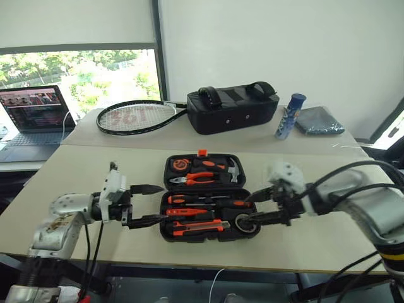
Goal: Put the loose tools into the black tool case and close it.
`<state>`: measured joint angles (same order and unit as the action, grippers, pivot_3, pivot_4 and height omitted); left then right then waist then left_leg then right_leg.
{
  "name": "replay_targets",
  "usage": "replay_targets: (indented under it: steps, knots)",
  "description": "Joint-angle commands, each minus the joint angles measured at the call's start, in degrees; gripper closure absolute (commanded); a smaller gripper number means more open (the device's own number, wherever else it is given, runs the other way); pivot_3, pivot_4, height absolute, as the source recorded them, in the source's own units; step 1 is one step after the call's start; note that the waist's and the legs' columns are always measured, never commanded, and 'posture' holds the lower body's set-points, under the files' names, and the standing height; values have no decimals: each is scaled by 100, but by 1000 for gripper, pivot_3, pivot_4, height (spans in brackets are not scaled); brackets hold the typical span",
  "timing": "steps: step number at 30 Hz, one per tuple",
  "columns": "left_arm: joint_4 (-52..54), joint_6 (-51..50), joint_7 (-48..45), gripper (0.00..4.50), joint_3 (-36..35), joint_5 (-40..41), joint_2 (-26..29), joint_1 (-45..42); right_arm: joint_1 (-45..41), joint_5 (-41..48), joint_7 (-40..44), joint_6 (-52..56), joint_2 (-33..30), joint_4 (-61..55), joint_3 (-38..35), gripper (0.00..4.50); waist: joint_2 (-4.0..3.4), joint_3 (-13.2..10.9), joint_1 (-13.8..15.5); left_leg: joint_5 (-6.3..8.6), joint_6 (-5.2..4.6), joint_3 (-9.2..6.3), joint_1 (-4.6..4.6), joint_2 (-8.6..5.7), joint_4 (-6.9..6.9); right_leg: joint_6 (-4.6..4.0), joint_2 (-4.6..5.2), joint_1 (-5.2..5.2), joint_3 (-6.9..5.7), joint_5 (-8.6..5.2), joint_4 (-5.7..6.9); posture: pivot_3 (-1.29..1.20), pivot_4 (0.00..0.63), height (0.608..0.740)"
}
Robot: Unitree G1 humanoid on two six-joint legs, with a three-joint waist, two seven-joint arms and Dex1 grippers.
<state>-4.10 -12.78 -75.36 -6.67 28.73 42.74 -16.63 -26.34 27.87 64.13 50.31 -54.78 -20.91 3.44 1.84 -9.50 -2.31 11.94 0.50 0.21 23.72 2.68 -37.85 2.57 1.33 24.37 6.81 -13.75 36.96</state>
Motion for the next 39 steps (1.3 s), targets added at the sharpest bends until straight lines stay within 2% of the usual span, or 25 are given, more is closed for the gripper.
replay_targets:
  steps: [1, 2, 3, 6, 7, 9, 11, 17, 27, 34, 39]
  knots:
    - [-569, 266, 901, 693, -256, -509, -78, -25, 763, -865, -534, -1652, 106, 623, -252, 2461, 0, 0, 0, 0, 0, 1, -1, -1, 0, 0, 1, 0, 2, 0, 1, 0, 150, 740]
    - [-689, 325, 1092, 1050, -294, -588, -121, -31, 908, -1059, -756, -1969, 226, 794, -270, 2802, 1, 0, -7, 0, 0, 0, -3, 0, 0, 0, 0, -1, 1, 0, 2, 0, 150, 740]
    - [-759, 242, 1319, 1600, -317, -639, -174, -56, 998, -1243, -932, -2274, 333, 970, -253, 3298, 1, 0, -13, 0, 0, 0, -5, -1, 0, 0, 0, -2, 1, 0, 4, 0, 150, 740]
    - [-815, -72, 1908, 2711, -264, -770, -378, -171, 960, -1749, -1434, -3142, 734, 1583, -151, 4281, 1, -2, -52, 0, 0, 5, -5, -4, 0, 4, 0, 4, 12, 4, 11, 0, 150, 740]
    - [-819, -125, 2049, 3034, -234, -814, -440, -202, 901, -1899, -1597, -3406, 873, 1787, -124, 4488, 2, -2, -62, -1, 1, 5, -8, -4, 0, 3, 0, 2, 13, 5, 13, 0, 150, 740]
    - [-743, -308, 2295, 3877, -90, -926, -592, -241, 710, -2131, -1791, -3686, 1127, 2148, 5, 4500, 2, -2, -76, -2, 3, 5, -17, -4, 0, 2, -2, -4, 13, 11, 12, 0, 150, 740]
    - [-552, -787, 2460, 4485, 132, -968, -717, -283, 492, -2265, -1889, -3717, 1395, 2435, 162, 4500, 2, -2, -82, -3, 4, 4, -26, -4, 0, 0, -4, -10, 14, 13, 14, 0, 150, 740]
    - [-36, -1533, 2405, 4485, 611, -967, -746, -338, 410, -2254, -1537, -3304, 1629, 2356, 486, 4500, 2, -2, -60, -3, 5, 1, -20, -5, 0, -3, -4, -10, 14, 13, 14, 0, 150, 740]
    - [559, -1978, 2057, 4485, 1036, -918, -762, -223, 1229, -1844, -1024, -2105, 1454, 595, 726, 4500, 2, -2, -4, -3, 5, -3, -15, -7, 2, 1, -3, -9, 9, 6, 10, 0, 150, 740]
    - [838, -2163, 1901, 4485, 1156, -890, -597, 46, 1851, -1812, -1147, -1479, 1367, -198, 597, 4500, 4, -1, -5, -1, 6, -3, -20, -6, 4, 2, -2, -13, 8, -2, 9, 0, 150, 740]
    - [1123, -2370, 1958, 4485, 896, -794, -390, 327, 2262, -1727, -1150, -1309, 1172, -500, 316, 4500, 5, 0, 0, 0, 8, -3, -24, -6, 5, 3, 0, -17, 7, -7, 9, 0, 150, 740]
